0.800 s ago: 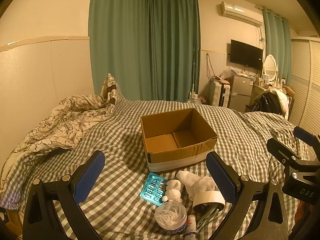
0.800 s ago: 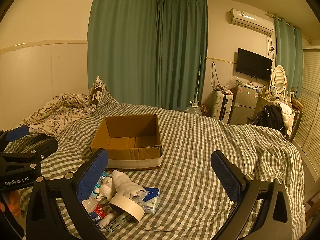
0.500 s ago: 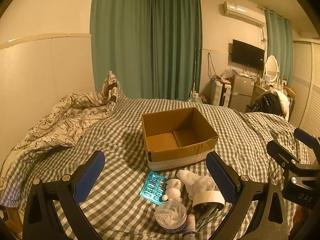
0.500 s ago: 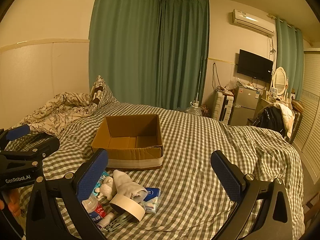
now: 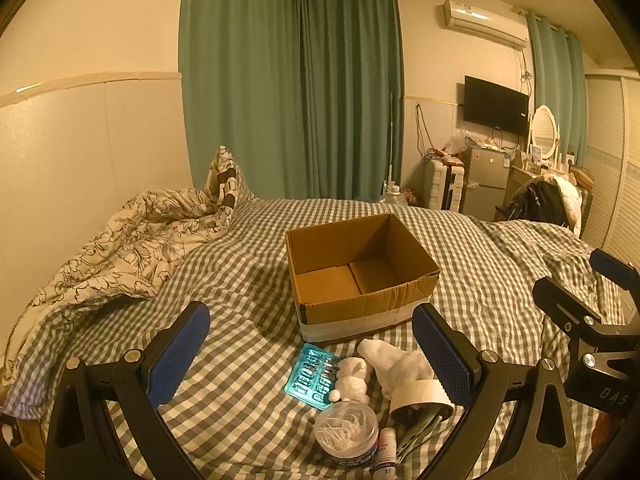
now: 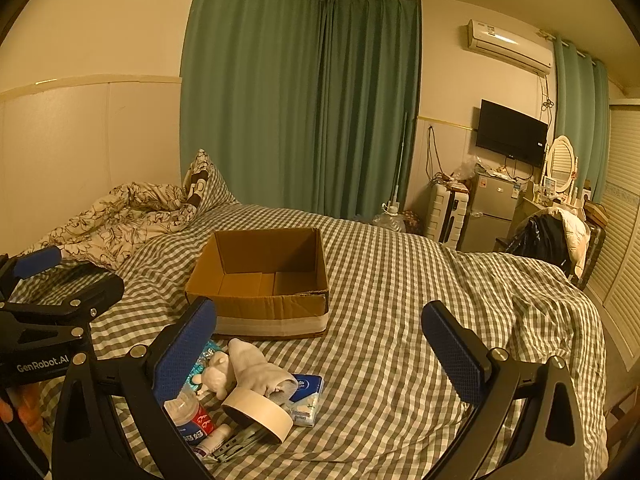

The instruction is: Organize objects

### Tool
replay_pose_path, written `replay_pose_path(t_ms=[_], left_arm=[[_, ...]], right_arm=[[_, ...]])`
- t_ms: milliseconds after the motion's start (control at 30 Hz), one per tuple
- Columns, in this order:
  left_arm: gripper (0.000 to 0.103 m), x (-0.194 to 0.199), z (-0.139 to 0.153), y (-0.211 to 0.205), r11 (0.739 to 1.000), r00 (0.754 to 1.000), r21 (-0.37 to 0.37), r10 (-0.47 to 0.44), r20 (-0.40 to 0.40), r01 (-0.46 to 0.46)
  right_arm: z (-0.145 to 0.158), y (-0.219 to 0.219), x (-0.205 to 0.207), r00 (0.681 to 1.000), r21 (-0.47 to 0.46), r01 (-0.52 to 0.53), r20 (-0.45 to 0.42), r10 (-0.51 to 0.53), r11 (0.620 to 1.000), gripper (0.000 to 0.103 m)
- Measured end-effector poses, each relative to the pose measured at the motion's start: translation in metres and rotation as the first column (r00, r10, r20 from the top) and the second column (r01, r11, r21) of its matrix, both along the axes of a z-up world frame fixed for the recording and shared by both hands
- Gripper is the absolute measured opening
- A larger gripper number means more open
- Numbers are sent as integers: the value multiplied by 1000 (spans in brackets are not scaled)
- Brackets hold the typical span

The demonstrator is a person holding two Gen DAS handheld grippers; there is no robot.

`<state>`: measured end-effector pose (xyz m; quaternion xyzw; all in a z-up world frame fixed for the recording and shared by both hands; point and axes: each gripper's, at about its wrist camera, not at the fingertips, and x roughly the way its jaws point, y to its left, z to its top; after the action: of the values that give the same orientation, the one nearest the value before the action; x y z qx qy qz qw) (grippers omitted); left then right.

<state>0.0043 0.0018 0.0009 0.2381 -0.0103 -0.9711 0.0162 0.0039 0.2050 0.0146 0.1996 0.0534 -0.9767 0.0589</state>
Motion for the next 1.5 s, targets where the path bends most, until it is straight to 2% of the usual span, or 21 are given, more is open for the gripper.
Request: replay_pose_path(t_ms=[833,933,1067,1167,1300,1400,1500], left_arm=[[103,4,-5,2,1000,1000,-5,-23,19,23],[103,-3,-19,-3,1000,997,-8,-19,69,20],[103,-18,-55,-7,1000,984,-12,-2,180,4],[103,-27,-88,-6,1000,963,-18,-4,269,10],[103,-32,-130,3,998,926,-5,-52,373,59],[102,-36,-148,12,996,898,9,-81,432,85],[101,-37,-157,18,993,888,17,-112,445,117]], right_arm=[[1,-5,5,1000,21,-5,13,5,1000,103],[-6,-4,4,999,16,-15,42,14,1000,103],[-29,-6,-8,993,23,-16,116,13,1000,103],[-50,-7,-17,984,38,-15,176,8,999,103],[-85,-9,-30,963,52,-29,268,14,998,103],[-107,-12,-40,943,70,-38,334,12,997,103],[-124,-14,-47,928,71,-51,373,21,996,103]])
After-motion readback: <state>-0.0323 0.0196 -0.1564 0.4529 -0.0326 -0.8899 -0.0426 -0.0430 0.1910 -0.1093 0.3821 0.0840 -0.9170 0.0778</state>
